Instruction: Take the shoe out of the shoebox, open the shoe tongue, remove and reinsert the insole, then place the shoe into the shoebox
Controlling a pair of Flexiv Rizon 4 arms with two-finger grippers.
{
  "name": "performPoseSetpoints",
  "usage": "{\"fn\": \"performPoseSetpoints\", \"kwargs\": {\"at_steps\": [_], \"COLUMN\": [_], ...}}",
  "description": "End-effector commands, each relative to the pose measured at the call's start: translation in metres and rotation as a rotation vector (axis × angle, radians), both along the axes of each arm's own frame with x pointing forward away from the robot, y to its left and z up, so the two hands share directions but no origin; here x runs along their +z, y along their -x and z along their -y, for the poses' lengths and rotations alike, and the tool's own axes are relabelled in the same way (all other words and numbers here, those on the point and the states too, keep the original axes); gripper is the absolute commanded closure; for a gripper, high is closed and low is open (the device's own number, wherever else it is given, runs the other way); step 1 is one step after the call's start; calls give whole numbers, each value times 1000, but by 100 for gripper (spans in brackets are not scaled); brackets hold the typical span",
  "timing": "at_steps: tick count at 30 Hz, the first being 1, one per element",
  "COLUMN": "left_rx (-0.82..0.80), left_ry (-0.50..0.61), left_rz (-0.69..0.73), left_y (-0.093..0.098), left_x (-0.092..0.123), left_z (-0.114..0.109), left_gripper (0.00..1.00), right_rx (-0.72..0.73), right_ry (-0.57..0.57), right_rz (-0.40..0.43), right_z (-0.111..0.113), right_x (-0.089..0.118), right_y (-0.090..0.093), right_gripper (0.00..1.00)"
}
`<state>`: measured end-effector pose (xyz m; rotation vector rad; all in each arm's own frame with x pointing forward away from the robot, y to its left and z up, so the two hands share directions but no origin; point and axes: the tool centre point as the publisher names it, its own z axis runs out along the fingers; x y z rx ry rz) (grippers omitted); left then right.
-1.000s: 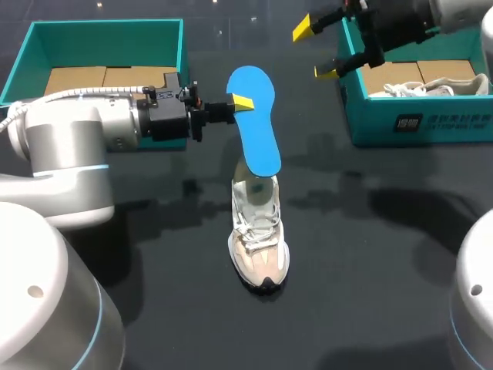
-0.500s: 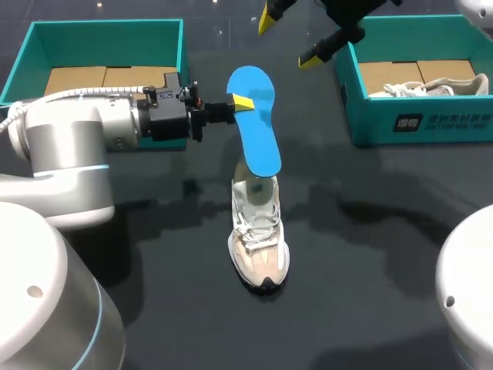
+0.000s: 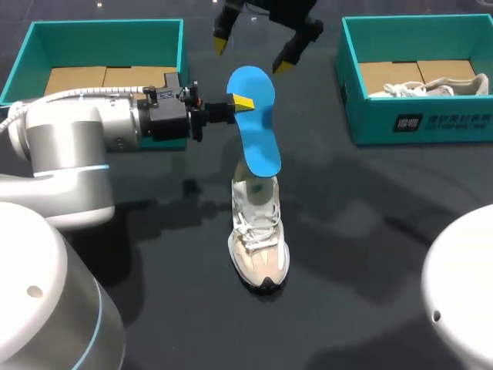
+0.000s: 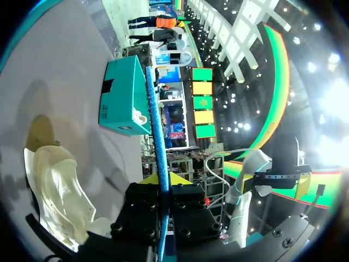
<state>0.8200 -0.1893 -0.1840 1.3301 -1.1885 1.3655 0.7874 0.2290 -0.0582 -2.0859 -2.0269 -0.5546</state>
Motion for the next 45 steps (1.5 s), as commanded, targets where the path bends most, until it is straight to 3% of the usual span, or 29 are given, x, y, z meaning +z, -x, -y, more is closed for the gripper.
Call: {"fn": "performPoseSetpoints", "kwargs": {"at_steps": [1, 11, 21, 33, 45], "left_rx": [0, 0, 0, 0, 0], "left_ry": [-2, -2, -2, -2, -2], "left_rz": [-1, -1, -1, -1, -1], "left_y": [0, 0, 0, 0, 0], "left_x": [0, 0, 0, 0, 0], "left_z": [1, 1, 1, 1, 1], "left_gripper": [100, 100, 100, 100, 100], "right_rx": [-31, -58, -81, -17, 2], "right_ry": [288, 420, 437, 59, -195], "right_rz": [-10, -17, -6, -39, -81], "right_z": [-15, -45, -42, -1, 18], "right_x": [2, -9, -10, -6, -13], "right_y": [-1, 6, 13, 22, 21], "right_gripper": [0, 0, 0, 0, 0]}}
